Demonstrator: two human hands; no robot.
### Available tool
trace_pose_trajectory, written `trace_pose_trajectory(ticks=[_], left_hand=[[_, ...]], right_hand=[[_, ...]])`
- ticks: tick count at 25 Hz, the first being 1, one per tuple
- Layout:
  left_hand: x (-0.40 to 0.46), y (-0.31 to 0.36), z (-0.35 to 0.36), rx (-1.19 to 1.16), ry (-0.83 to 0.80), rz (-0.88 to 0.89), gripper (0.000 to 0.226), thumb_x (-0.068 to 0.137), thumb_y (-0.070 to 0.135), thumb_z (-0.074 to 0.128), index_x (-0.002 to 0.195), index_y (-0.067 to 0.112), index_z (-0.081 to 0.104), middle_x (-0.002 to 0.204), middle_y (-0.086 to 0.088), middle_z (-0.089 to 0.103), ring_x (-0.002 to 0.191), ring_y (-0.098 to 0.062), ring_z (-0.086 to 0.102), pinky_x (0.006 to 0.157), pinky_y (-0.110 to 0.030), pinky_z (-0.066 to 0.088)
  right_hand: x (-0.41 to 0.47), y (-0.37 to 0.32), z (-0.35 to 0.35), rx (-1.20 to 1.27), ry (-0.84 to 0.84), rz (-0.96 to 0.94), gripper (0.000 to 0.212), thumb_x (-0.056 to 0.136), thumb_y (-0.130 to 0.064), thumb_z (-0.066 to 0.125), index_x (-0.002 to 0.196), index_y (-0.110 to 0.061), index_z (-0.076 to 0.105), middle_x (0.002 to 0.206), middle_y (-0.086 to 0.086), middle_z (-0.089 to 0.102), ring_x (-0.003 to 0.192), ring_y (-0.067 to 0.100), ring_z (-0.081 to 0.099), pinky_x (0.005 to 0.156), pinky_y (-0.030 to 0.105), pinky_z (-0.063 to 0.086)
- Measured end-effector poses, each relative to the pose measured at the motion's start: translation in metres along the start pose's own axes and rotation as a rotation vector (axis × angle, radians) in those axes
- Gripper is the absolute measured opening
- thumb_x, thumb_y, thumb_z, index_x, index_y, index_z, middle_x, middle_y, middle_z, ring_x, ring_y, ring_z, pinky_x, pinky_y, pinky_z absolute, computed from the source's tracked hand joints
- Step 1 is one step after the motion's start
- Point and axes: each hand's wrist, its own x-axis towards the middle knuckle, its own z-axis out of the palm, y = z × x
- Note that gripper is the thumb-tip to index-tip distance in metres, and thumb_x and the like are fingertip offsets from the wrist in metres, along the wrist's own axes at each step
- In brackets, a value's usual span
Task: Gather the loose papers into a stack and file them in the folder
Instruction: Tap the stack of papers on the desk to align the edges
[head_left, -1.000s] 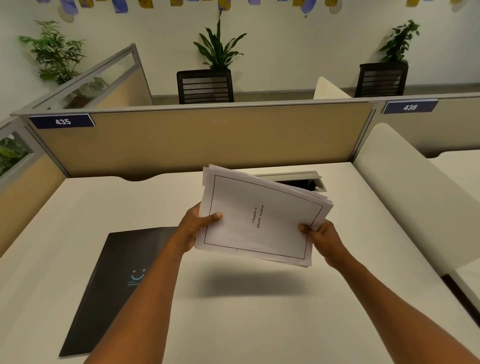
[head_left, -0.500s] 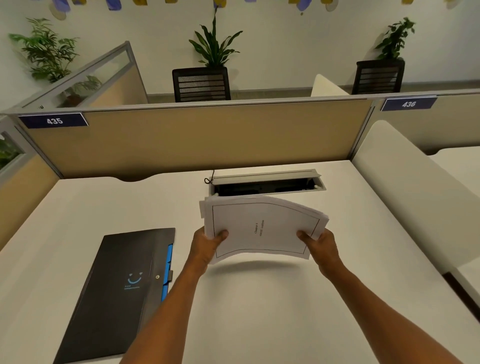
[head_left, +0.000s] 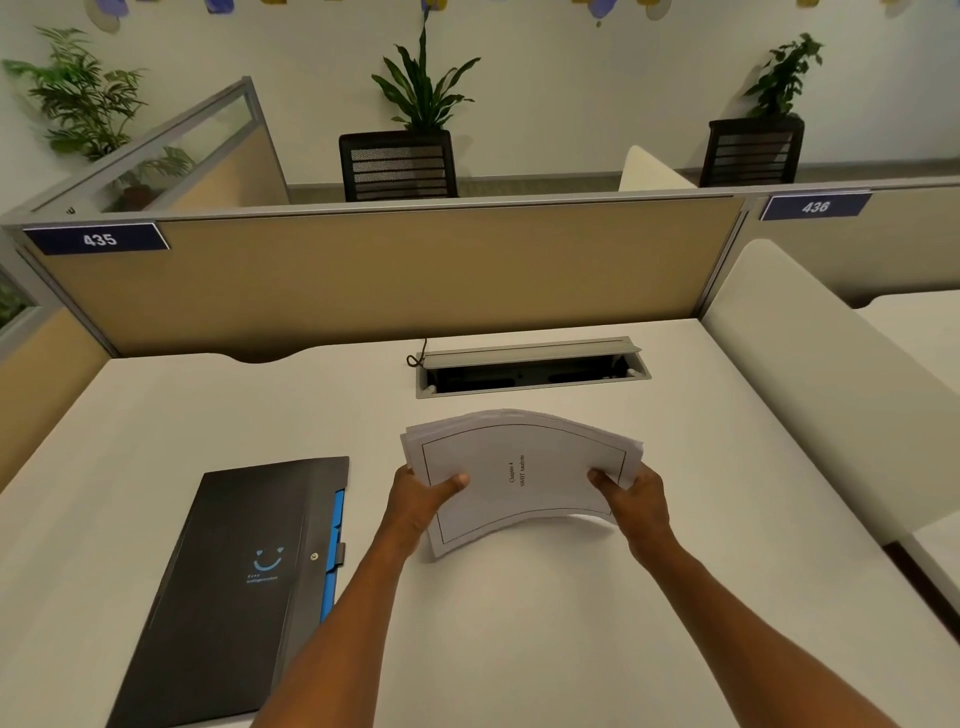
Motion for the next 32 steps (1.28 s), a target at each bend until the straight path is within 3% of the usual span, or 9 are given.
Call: trace_pose_trajectory(ticks=[4, 8, 12, 17, 20, 24, 28, 32], left_hand=[[-0.005, -0.004, 0.003, 0.032, -0.027, 0.048, 0.056, 0.068, 0.022, 0.087, 0.117, 0.02, 0.059, 0.103, 0.001, 0.069, 0.098, -0.019, 0.065, 0.075, -0.024, 0.053], [-0.004, -0.003, 0.006, -0.007, 0.016, 0.068, 0.039, 0.07, 0.015, 0.086, 0.099, 0.029, 0.065, 0.095, 0.009, 0.071, 0.091, -0.009, 0.066, 0.072, -0.02, 0.053], [-0.003, -0.002, 0.004, 0.078, -0.026, 0.05, 0.04, 0.07, 0.023, 0.086, 0.097, 0.032, 0.058, 0.093, 0.013, 0.067, 0.086, -0.002, 0.062, 0.069, -0.016, 0.048], [0.0, -0.002, 0.005, 0.101, 0.01, 0.041, 0.034, 0.077, 0.024, 0.082, 0.091, 0.036, 0.054, 0.089, 0.017, 0.063, 0.082, 0.003, 0.059, 0.063, -0.01, 0.044], [0.001, -0.001, 0.005, 0.11, 0.009, 0.04, 0.032, 0.078, 0.024, 0.08, 0.102, 0.027, 0.059, 0.097, 0.005, 0.067, 0.085, -0.008, 0.062, 0.07, -0.015, 0.047], [0.006, 0.005, 0.005, 0.258, 0.01, 0.014, 0.049, 0.081, 0.027, 0.078, 0.122, 0.007, 0.058, 0.112, -0.012, 0.066, 0.092, -0.024, 0.061, 0.081, -0.031, 0.051], [0.015, 0.033, -0.013, 0.413, -0.099, 0.051, 0.054, 0.081, 0.028, 0.078, 0.126, 0.008, 0.056, 0.115, -0.01, 0.066, 0.092, -0.019, 0.06, 0.078, -0.026, 0.048], [0.017, 0.076, -0.034, 0.596, -0.287, 0.0, 0.05, 0.077, 0.034, 0.081, 0.115, 0.017, 0.054, 0.105, -0.001, 0.064, 0.092, -0.02, 0.062, 0.07, -0.026, 0.049]], right_hand=[[0.0, 0.004, -0.007, 0.029, -0.017, 0.029, 0.026, 0.082, -0.011, 0.076, 0.101, -0.027, 0.067, 0.099, 0.004, 0.073, 0.095, 0.026, 0.068, 0.084, 0.047, 0.057], [0.002, 0.004, -0.008, 0.017, 0.006, 0.037, 0.025, 0.085, -0.011, 0.073, 0.087, -0.034, 0.066, 0.091, -0.001, 0.073, 0.089, 0.023, 0.068, 0.085, 0.051, 0.056], [0.001, 0.004, -0.007, 0.039, -0.048, 0.025, 0.03, 0.085, -0.009, 0.073, 0.091, -0.037, 0.066, 0.094, -0.01, 0.072, 0.09, 0.014, 0.068, 0.084, 0.042, 0.056], [0.002, 0.006, -0.004, 0.032, -0.031, 0.025, 0.023, 0.087, -0.013, 0.072, 0.095, -0.034, 0.066, 0.096, -0.003, 0.074, 0.094, 0.024, 0.069, 0.084, 0.044, 0.056], [0.004, 0.008, -0.006, -0.015, -0.057, 0.02, 0.022, 0.088, -0.015, 0.07, 0.097, -0.034, 0.065, 0.094, -0.007, 0.073, 0.094, 0.024, 0.068, 0.082, 0.042, 0.055], [0.006, 0.012, -0.008, -0.116, -0.095, 0.023, 0.012, 0.089, -0.021, 0.069, 0.1, -0.026, 0.066, 0.094, -0.002, 0.073, 0.092, 0.023, 0.068, 0.081, 0.045, 0.056], [0.014, -0.005, -0.024, -0.005, -0.176, -0.008, 0.019, 0.087, -0.019, 0.072, 0.098, -0.034, 0.067, 0.1, -0.001, 0.075, 0.09, 0.017, 0.071, 0.076, 0.036, 0.058], [0.036, -0.034, -0.044, -0.055, -0.323, 0.022, 0.017, 0.084, -0.021, 0.076, 0.101, -0.023, 0.07, 0.102, 0.004, 0.072, 0.093, 0.025, 0.069, 0.07, 0.033, 0.056]])
